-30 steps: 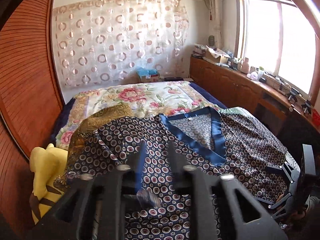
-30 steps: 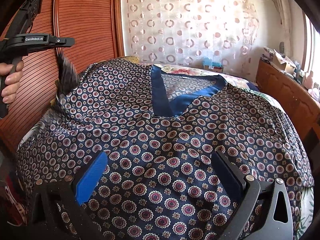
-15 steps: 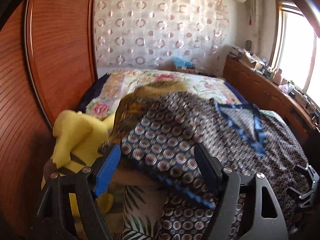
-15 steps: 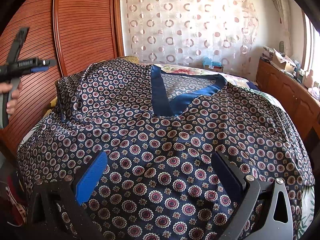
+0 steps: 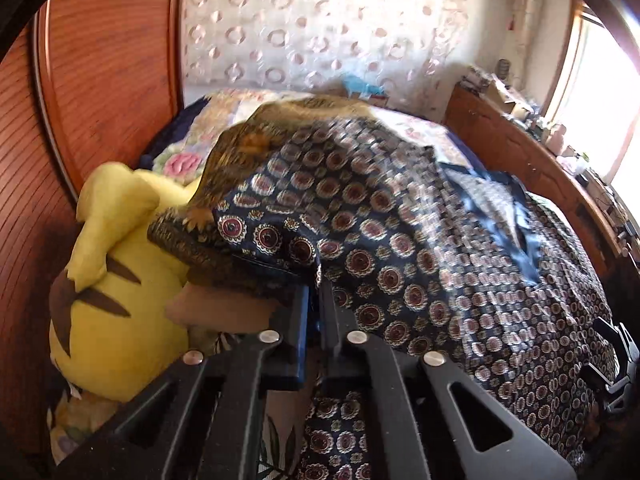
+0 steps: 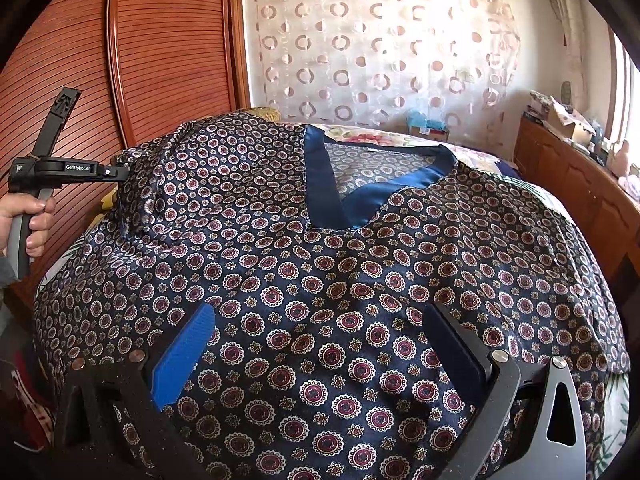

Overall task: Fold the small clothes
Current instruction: 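Lift the held side edge with the left gripper, fold it inward, release, then move the right gripper to the opposite shirt side edge and grasp it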

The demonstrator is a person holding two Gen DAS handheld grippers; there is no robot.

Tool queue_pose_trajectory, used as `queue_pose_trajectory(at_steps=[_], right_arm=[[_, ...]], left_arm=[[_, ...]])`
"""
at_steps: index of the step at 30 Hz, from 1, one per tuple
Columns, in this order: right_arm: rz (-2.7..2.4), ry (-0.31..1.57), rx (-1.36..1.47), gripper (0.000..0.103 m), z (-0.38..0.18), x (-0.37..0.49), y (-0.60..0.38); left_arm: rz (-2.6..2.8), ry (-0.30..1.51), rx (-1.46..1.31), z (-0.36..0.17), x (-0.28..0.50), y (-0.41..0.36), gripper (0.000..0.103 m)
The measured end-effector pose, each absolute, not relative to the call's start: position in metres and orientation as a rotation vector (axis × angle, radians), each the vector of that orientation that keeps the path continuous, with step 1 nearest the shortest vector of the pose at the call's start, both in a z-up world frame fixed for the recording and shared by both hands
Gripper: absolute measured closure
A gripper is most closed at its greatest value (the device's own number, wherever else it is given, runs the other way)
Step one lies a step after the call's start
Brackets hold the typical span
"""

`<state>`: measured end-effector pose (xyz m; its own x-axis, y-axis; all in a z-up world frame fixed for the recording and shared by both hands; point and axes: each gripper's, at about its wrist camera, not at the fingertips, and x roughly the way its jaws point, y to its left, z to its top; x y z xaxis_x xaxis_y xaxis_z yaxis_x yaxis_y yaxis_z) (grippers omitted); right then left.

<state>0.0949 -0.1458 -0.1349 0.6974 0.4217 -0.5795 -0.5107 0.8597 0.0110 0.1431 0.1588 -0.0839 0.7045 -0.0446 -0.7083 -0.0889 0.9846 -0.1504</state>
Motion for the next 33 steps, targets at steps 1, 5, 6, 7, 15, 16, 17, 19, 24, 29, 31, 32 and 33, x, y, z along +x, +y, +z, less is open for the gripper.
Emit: queue_pose_trajectory(at_steps=[1,5,6,7,15,16,17,19,24,29,31,32,33], right_arm=[[0.522,0.606,-0.155,0.0,-0.135,0.095,-0.146],[0.522,0.604,-0.153,0.0,-0.136,0.094,-0.146],[0.522,0.604,-0.153,0.0,-0.136,0.094,-0.146],[0.522,0.604,-0.153,0.0,-0.137,0.094,-0.146],[0.524,0.605,-0.151,0.0,-0.137,0.094,-0.147],[0.524,0.605,-0.151,0.0,-0.137,0.094,-0.147],[0.524,0.605,-0.151,0.0,-0.137,0.094,-0.147],[0.525,0.605,-0.15,0.0,-0.137,0.094,-0.147],[0.528,0.607,-0.144,0.0,-0.137,0.094,-0.147],[0.529,0.607,-0.137,0.0,-0.137,0.094,-0.149],[0.53,0.608,-0.136,0.0,-0.137,0.094,-0.15],[0.53,0.609,-0.134,0.0,-0.138,0.094,-0.15],[0.53,0.61,-0.132,0.0,-0.137,0.095,-0.15]], left_arm=[[0.033,0.773,-0.158,-0.079,0.141,0.155,0.1],[0.016,0.71,-0.135,-0.056,0.14,0.146,0.1],[0.01,0.7,-0.127,-0.051,0.142,0.143,0.1],[0.003,0.692,-0.119,-0.046,0.144,0.14,0.1],[-0.064,0.642,-0.051,-0.016,0.184,0.104,0.099],[-0.08,0.637,-0.047,-0.013,0.188,0.099,0.099],[-0.092,0.629,-0.043,-0.01,0.191,0.094,0.096],[-0.114,0.618,-0.018,-0.005,0.198,0.083,0.09],[-0.167,0.592,0.018,0.006,0.193,0.066,0.052],[-0.172,0.59,-0.002,0.002,0.175,0.071,0.024],[-0.168,0.606,-0.008,-0.007,0.167,0.072,0.023],[-0.161,0.617,-0.007,-0.013,0.164,0.072,0.023],[-0.153,0.627,-0.005,-0.019,0.161,0.072,0.023]])
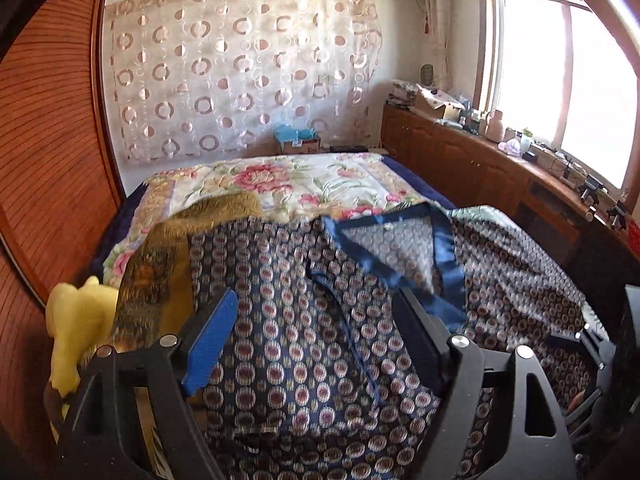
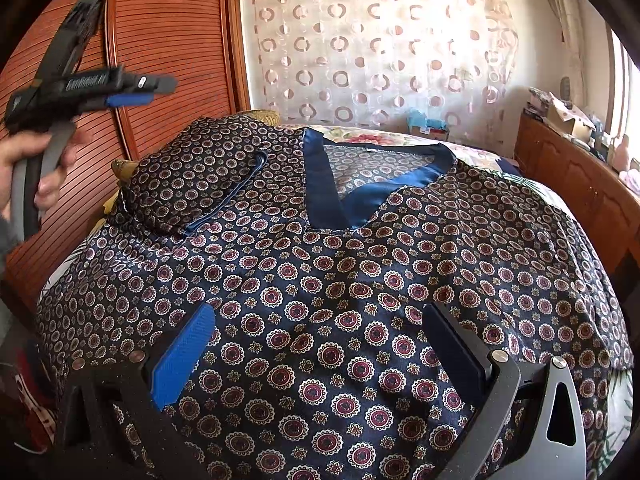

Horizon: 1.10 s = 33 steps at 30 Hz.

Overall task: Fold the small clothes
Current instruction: 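Move the right gripper to the opposite shirt side edge and grasp it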

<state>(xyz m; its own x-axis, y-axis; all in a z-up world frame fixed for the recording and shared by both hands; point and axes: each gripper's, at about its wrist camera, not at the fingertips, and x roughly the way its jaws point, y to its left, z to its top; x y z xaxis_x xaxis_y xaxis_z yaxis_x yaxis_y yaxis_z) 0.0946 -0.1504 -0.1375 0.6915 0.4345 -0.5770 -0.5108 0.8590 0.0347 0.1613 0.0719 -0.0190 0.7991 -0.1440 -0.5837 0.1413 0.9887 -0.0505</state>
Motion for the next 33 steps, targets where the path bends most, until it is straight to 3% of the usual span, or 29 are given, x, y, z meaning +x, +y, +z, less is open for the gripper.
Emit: queue_pose_trajectory(at_steps=[11,33], right_arm=[[0.504,0.624,-0.124,0.0,-0.133,0.1,-0.165],[0.22,0.647,-0.13,0.005,-0.104,0.125,-0.307]], left_arm=[[-0.132,0.779,-0.005,-0.092,0.155,0.055,0.023],[-0.17,0.892,0.08,-0.125,0.171,-0.002,0.022]])
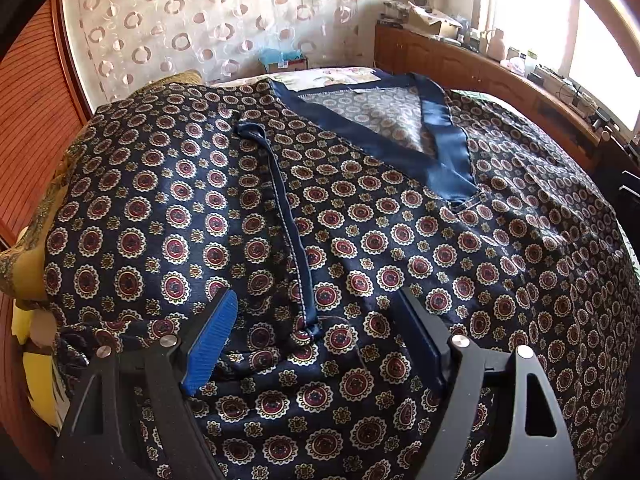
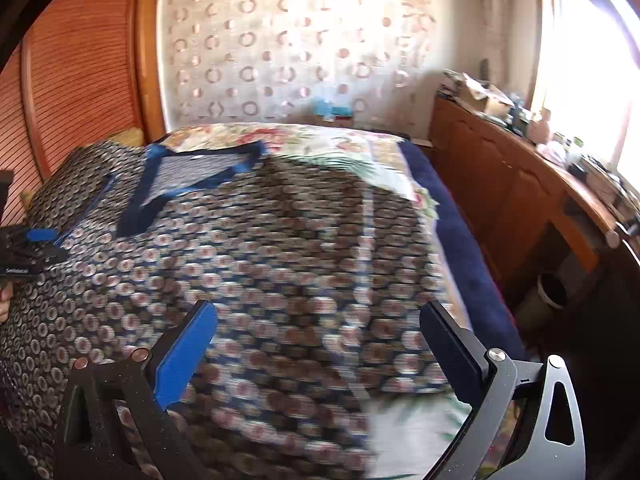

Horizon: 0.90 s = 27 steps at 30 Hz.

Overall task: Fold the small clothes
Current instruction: 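Move the right gripper to the opposite shirt side edge and grasp it, then fold the held side edge inward with the right gripper and release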

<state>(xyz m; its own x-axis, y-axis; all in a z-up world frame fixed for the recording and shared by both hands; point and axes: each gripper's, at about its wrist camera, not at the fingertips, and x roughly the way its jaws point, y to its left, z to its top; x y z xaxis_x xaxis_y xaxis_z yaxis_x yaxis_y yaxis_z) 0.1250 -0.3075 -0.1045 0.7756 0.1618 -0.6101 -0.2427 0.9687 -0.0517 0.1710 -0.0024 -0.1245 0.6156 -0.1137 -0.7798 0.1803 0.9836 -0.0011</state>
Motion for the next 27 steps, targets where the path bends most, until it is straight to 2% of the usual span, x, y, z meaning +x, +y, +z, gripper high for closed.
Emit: queue_pose_trajectory(at_steps=[2,10,12,13,14,18,25,27], right_arm=[[0.193,0.656,-0.123,0.009,-0.102,0.124,-0.324],[0.138,0.751,-0.062,0.027,-0.111,0.135,-0.369],[0.142,0.777,-0.033,0.032,-0.115,0.144,-0.371],[0.147,0.79,-0.015,0.036,-0.117,0.149,-0.373],[0.153,0.805,0.004,0.042,-0.12,0.151,-0.375],[0.175,0.851,0.054,0.052,-0.13,0.156,-0.377],[0.21,0.871,0.125,0.063,-0.132,0.154,-0.392],[0.227,0.869,0.138,0.072,-0.134,0.157,-0.399]], left_arm=[[-0.177,0.898,0.078,-0.124,0.171,-0.002,0.018],[-0.198,0.904,0.089,-0.127,0.172,-0.008,0.013],[-0.217,0.916,0.101,-0.13,0.174,-0.011,0.002],[-0.223,0.92,0.108,-0.13,0.174,-0.013,0.001],[-0.225,0.921,0.108,-0.13,0.174,-0.014,0.001],[-0.225,0.921,0.106,-0.13,0.174,-0.013,0.0],[-0.225,0.921,0.105,-0.13,0.174,-0.013,0.0],[-0.226,0.921,0.105,-0.13,0.174,-0.013,0.0]])
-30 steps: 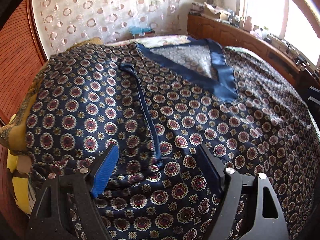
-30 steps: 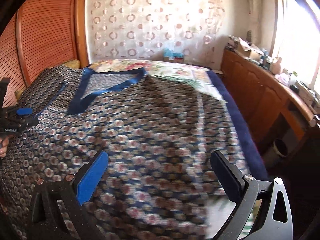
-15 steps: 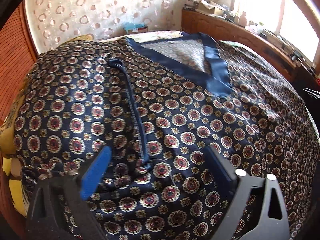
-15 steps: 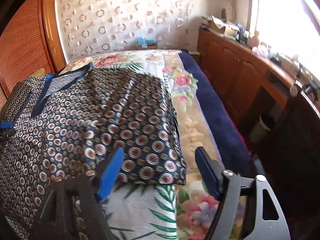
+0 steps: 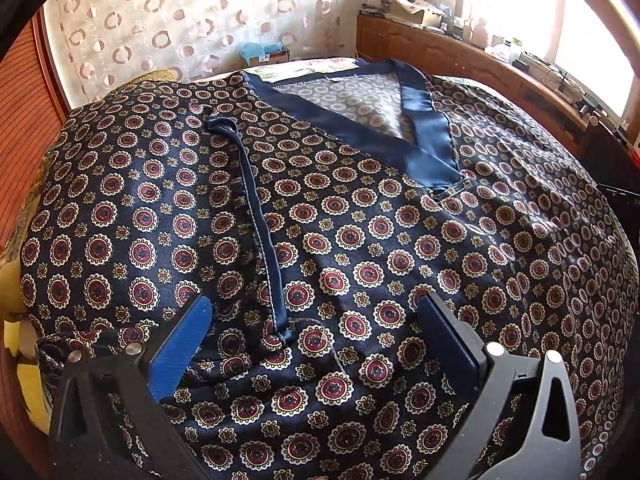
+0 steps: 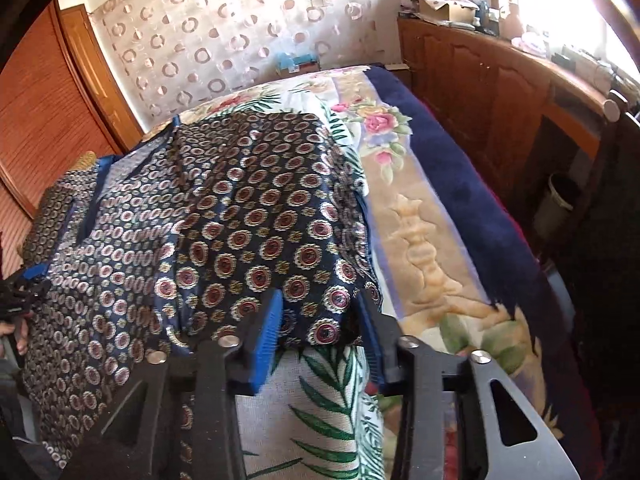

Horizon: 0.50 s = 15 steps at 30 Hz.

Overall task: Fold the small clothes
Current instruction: 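Fold the held side edge inward with the right gripper and release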

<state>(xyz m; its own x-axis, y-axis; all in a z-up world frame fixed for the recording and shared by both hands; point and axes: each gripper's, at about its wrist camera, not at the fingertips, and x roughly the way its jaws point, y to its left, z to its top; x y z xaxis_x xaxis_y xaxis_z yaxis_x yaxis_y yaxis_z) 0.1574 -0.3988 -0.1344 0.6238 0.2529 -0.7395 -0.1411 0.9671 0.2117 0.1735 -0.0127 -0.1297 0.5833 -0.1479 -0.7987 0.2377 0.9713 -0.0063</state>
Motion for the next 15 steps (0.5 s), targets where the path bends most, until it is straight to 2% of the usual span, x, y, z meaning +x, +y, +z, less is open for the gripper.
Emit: queue_pose_trajectory(at_steps=[4,5,15], right_arm=[[0.207,0.852,0.081,0.087,-0.128,0.146,-0.407],[0.188,0.84,0.051,0.096,-0.127,0.145,-0.405],[0.185,0.629,-0.128,0.099,-0.078,0.12,-0.359]], left_arm=[[-0.225,0.921,0.105,-0.13,0.174,-0.013,0.0],[-0.226,0.921,0.105,-0.13,0.173,-0.013,0.0],[-0.226,0.921,0.105,-0.13,0.174,-0.013,0.0]])
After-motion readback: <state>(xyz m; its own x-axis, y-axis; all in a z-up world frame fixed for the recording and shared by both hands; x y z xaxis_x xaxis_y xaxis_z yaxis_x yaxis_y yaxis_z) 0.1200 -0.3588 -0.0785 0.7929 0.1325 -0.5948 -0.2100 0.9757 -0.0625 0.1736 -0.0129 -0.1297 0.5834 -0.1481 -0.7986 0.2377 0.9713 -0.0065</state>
